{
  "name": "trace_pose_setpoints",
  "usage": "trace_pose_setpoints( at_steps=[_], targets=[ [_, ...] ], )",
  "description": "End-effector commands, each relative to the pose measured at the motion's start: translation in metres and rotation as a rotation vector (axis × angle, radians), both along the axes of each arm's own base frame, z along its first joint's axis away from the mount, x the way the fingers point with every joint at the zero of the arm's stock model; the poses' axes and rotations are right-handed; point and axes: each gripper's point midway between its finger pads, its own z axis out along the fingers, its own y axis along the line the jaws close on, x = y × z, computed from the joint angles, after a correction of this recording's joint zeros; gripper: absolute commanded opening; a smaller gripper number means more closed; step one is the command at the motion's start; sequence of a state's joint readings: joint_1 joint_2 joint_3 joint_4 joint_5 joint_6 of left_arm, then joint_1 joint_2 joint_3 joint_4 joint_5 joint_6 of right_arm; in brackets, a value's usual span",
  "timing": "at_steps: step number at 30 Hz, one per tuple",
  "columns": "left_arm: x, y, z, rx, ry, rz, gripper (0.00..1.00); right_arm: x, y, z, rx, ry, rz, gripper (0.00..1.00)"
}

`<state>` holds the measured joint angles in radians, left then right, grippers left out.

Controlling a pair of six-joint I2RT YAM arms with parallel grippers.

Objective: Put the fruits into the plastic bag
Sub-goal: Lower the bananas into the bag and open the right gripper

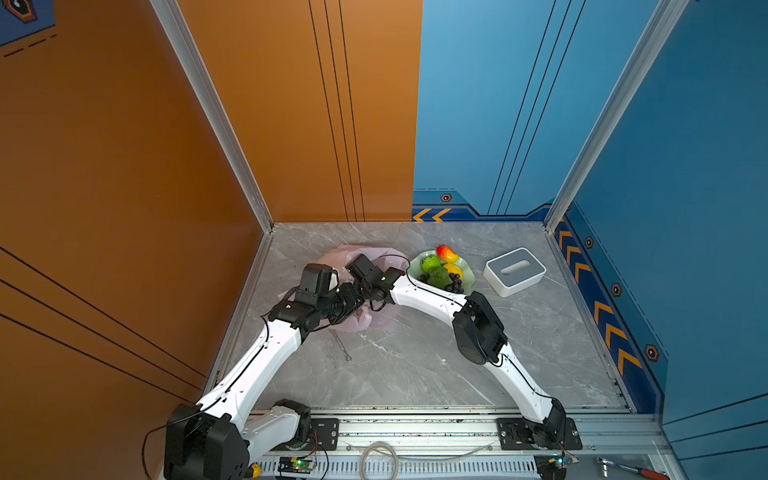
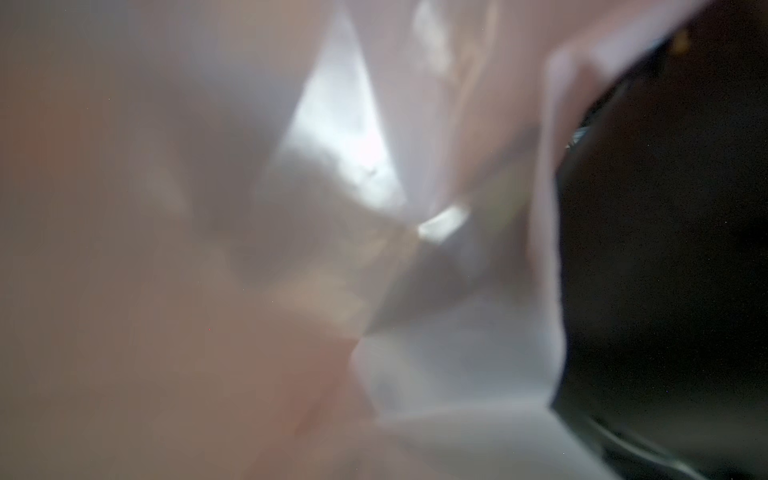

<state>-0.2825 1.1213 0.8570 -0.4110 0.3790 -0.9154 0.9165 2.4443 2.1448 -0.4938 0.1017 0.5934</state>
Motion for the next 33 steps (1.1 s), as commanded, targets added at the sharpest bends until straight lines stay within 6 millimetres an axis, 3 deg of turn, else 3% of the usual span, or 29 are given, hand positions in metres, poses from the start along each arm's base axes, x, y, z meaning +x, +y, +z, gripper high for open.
trace_pose_setpoints(
  at_steps=[1,4,18,27,33],
  targets=[
    [-0.002,-0.003,0.000,-0.009,-0.002,-0.005,0.00,-0.001,0.005,0.015,-0.001,-0.031,0.028,0.76],
    [-0.002,-0.003,0.000,-0.008,-0.004,-0.004,0.00,-0.002,0.006,0.020,0.003,-0.040,0.032,0.86],
    [-0.002,0.001,0.002,0.001,-0.021,0.011,0.00,-0.005,0.005,0.046,0.031,-0.054,0.030,0.88],
    [-0.002,0.010,0.004,0.019,-0.028,0.038,0.00,-0.017,-0.028,0.059,0.011,-0.011,0.001,0.88],
    [-0.001,0.014,0.006,0.016,-0.032,0.043,0.00,-0.049,-0.054,0.065,-0.054,0.060,0.064,0.88]
  ],
)
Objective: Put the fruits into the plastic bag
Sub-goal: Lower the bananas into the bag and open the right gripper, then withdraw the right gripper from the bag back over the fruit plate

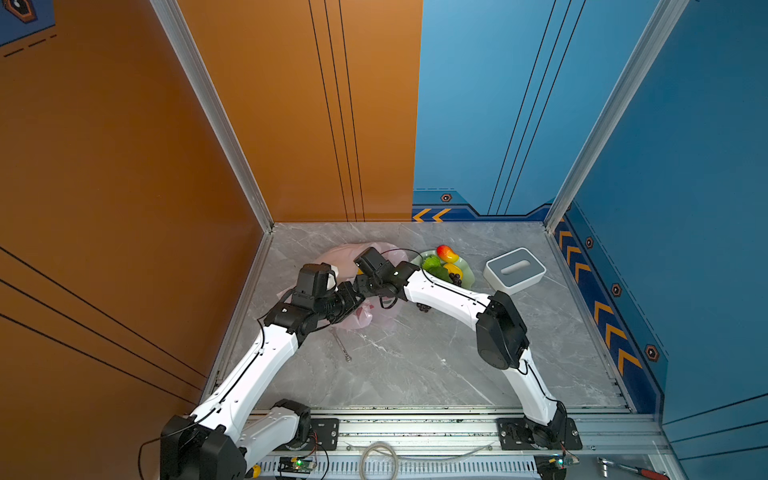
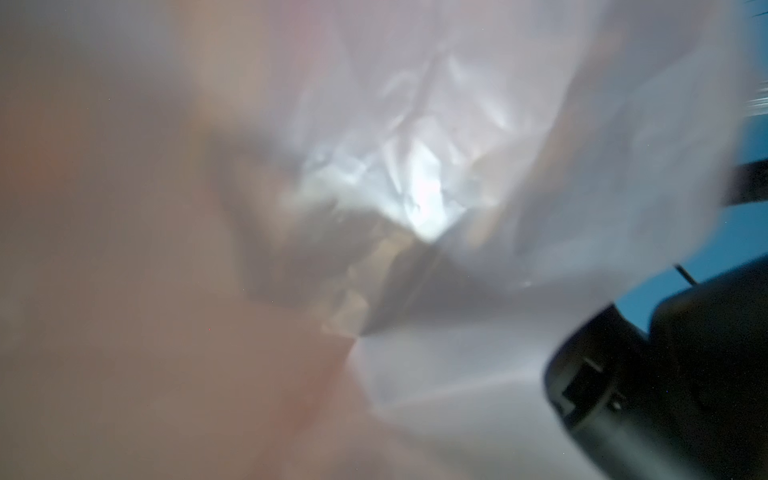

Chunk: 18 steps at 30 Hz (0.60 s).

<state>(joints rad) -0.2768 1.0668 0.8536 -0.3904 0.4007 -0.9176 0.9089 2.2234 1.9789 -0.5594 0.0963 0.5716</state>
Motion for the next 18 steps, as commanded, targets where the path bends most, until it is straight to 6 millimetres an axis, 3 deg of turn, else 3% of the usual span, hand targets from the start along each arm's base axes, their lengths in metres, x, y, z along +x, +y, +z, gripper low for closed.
trace_pose_setpoints(
  at_steps=[1,9,15,18],
  targets=[
    [0.001,0.016,-0.014,0.048,0.032,0.052,0.00,-0.030,-0.024,0.011,-0.052,0.076,0.053,0.88],
    [0.000,0.019,-0.015,0.041,0.034,0.056,0.00,-0.057,-0.081,0.018,-0.096,0.123,-0.032,0.88],
    [-0.002,0.019,-0.017,0.037,0.042,0.050,0.00,-0.070,-0.104,0.042,-0.079,0.123,-0.065,0.88],
    [-0.002,0.019,-0.018,0.035,0.043,0.048,0.00,-0.072,-0.125,0.062,-0.079,0.110,-0.113,0.88]
  ],
)
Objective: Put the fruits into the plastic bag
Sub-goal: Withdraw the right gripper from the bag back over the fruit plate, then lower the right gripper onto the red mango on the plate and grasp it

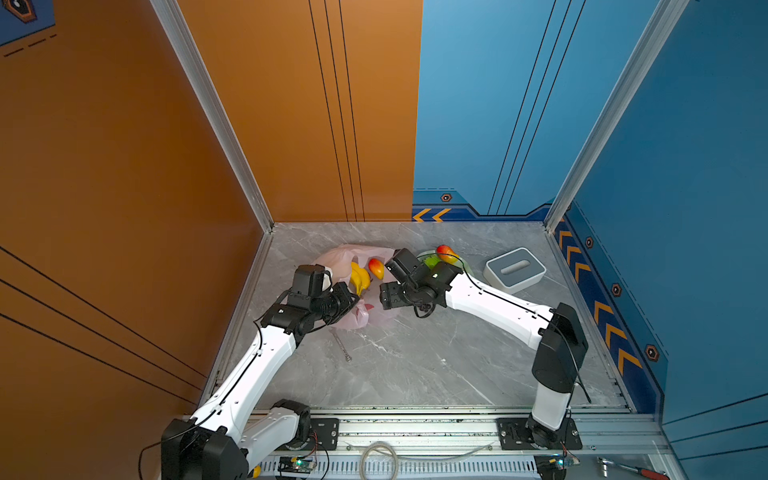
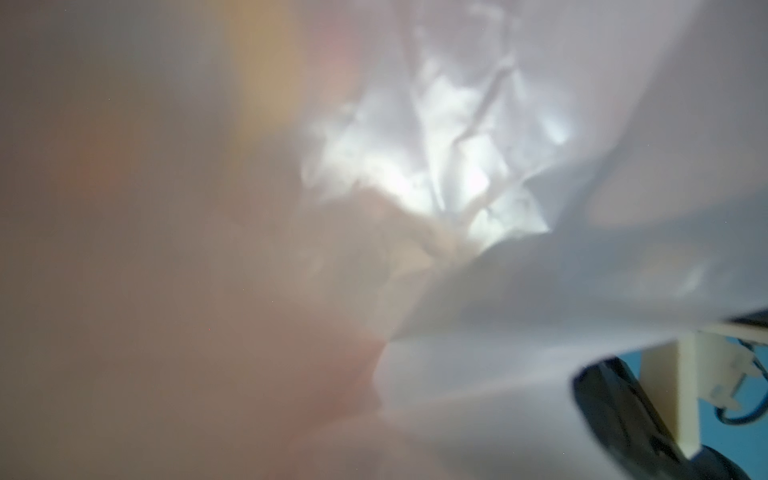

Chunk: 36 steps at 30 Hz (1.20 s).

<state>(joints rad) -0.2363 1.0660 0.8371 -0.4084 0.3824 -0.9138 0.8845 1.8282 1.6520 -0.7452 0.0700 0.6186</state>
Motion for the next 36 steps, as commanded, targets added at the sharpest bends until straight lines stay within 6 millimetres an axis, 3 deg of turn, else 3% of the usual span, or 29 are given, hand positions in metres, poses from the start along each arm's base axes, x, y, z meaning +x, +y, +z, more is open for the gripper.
trace_pose_setpoints(
  at_steps=[1,7,11,15,25,36],
  targets=[
    [-0.004,0.003,-0.007,0.011,0.015,-0.002,0.00,-0.005,-0.037,0.023,-0.027,-0.009,-0.090,0.88],
    [-0.005,0.004,-0.007,0.010,0.010,0.006,0.00,0.016,-0.097,0.057,-0.016,-0.084,-0.215,0.88],
    [-0.007,0.005,-0.009,0.009,0.012,0.008,0.00,0.045,-0.138,0.052,-0.058,-0.086,-0.266,0.87],
    [-0.009,0.004,-0.011,0.006,0.020,0.004,0.00,0.076,-0.159,0.049,-0.079,-0.080,-0.264,0.87],
    [-0.004,0.004,-0.014,0.008,0.034,0.004,0.00,0.144,-0.172,0.012,-0.117,-0.025,-0.224,0.86],
    [0.015,0.005,-0.017,0.017,0.054,0.012,0.00,0.196,-0.167,-0.032,-0.140,0.031,-0.151,0.86]
  ],
)
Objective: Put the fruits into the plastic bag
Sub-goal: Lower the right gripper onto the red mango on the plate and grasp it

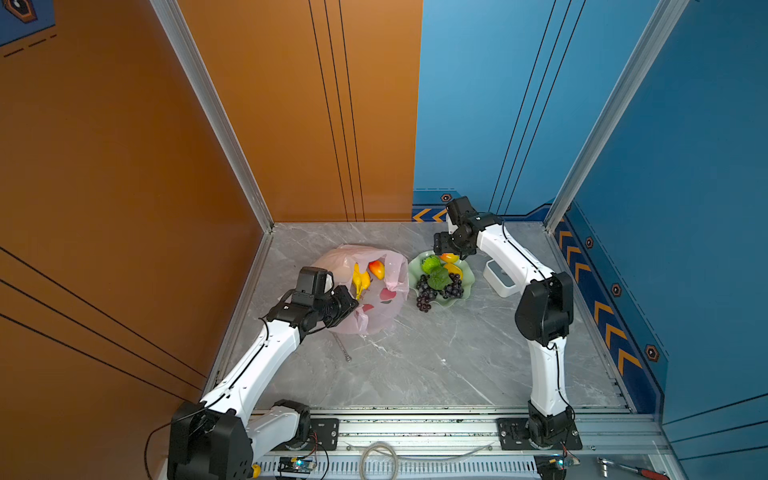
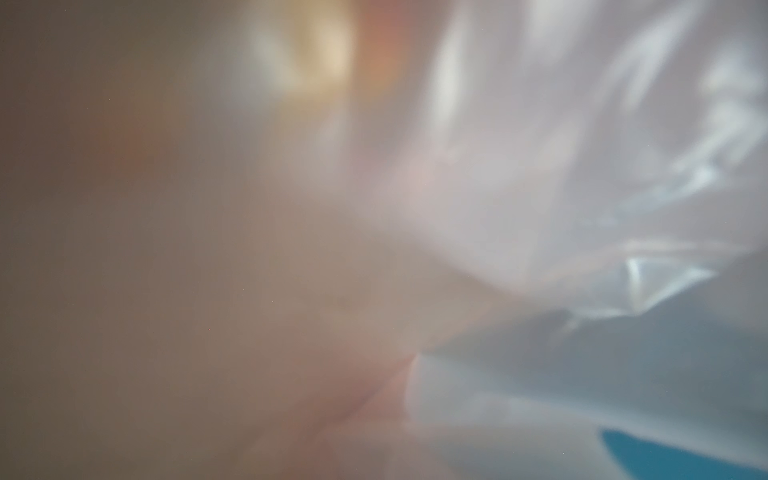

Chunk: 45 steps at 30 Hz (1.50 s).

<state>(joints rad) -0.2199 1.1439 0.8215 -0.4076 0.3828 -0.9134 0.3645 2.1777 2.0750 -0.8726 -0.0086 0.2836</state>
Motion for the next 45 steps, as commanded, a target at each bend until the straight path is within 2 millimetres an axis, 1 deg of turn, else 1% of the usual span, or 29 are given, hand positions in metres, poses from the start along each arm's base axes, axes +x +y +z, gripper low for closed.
trace_pose_setpoints(
  at_steps=[1,5,8,15,23,30,45],
  targets=[
    [0.012,0.000,0.013,-0.004,-0.035,-0.005,0.00,0.005,-0.003,-0.006,-0.004,0.034,0.037,0.86],
    [0.018,0.002,0.012,-0.004,-0.029,-0.004,0.00,0.019,-0.008,-0.011,0.000,0.028,0.022,0.86],
    [0.020,0.003,0.012,-0.005,-0.027,-0.001,0.00,0.025,-0.009,-0.015,0.000,0.029,0.021,0.86],
    [0.022,0.006,0.010,-0.010,-0.018,0.002,0.00,0.024,-0.004,-0.035,0.015,0.072,0.044,0.85],
    [0.021,0.006,0.008,-0.012,-0.008,-0.002,0.00,0.018,-0.004,-0.047,0.008,0.107,0.062,0.84],
    [0.021,0.006,0.009,-0.014,-0.009,0.000,0.00,0.017,-0.015,-0.060,-0.029,0.131,0.023,0.82],
    [0.020,0.007,0.006,-0.011,0.003,0.012,0.00,0.025,-0.026,-0.073,-0.104,0.123,-0.012,0.78]
  ],
)
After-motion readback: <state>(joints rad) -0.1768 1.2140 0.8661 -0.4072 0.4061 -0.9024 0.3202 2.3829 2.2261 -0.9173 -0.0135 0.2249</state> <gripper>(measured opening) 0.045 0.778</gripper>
